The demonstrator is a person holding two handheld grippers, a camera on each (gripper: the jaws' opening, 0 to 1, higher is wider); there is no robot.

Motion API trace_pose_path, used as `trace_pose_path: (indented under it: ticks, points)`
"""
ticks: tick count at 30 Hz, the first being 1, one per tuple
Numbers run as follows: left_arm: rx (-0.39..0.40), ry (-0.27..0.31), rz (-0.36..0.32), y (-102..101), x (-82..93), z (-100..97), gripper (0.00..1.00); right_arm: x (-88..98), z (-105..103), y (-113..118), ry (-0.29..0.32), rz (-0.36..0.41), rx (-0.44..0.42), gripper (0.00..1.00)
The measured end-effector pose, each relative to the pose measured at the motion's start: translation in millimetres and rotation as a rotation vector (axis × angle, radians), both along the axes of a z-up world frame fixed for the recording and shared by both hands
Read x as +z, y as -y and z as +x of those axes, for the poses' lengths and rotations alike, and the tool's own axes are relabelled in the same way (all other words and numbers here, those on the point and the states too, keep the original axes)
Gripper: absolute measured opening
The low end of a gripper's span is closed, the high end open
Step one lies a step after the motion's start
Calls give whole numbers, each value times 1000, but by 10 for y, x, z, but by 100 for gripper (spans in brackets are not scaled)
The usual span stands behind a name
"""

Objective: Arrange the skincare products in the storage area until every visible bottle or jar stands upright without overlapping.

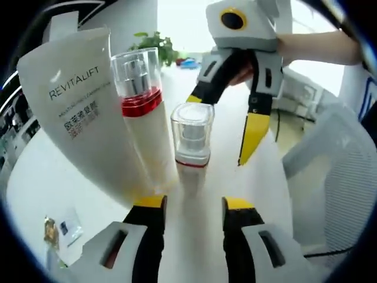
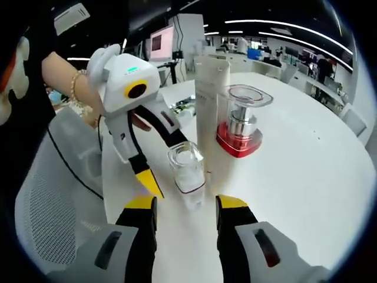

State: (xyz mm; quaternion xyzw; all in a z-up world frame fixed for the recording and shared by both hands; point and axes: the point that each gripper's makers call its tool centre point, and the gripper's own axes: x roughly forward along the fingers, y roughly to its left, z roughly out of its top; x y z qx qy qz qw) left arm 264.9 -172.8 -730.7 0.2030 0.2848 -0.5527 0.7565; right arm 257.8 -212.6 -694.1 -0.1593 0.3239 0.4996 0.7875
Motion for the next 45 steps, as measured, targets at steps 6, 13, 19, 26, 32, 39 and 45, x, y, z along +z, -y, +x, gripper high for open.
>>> trace_pose_path:
  ticks: [6,13,19,26,32,39,45]
  points:
    - [44,-5,0,-168,99,-48,41,9,-38,36,2,7,-69,55]
    - [91,-29,29,-453,113,-145,57,43,-113,31,8,7,-127,68]
    - [175,-46,21,-705,130,-184,60,105,-171,4,10,43,-180,73]
    - [258,-66,6,-981,186,-282,64,135,-219,-27,9,57,-229,85]
    - [358,-96,-5,-1323,176,-362,67,256,-252,-107,-6,160,-288,87]
    - [502,-155,-21,-1731,185,-532,71,275,-333,-156,-1,181,-305,87]
    - [621,-180,-50,-2004,241,-581,81,266,-396,-220,-10,171,-298,87]
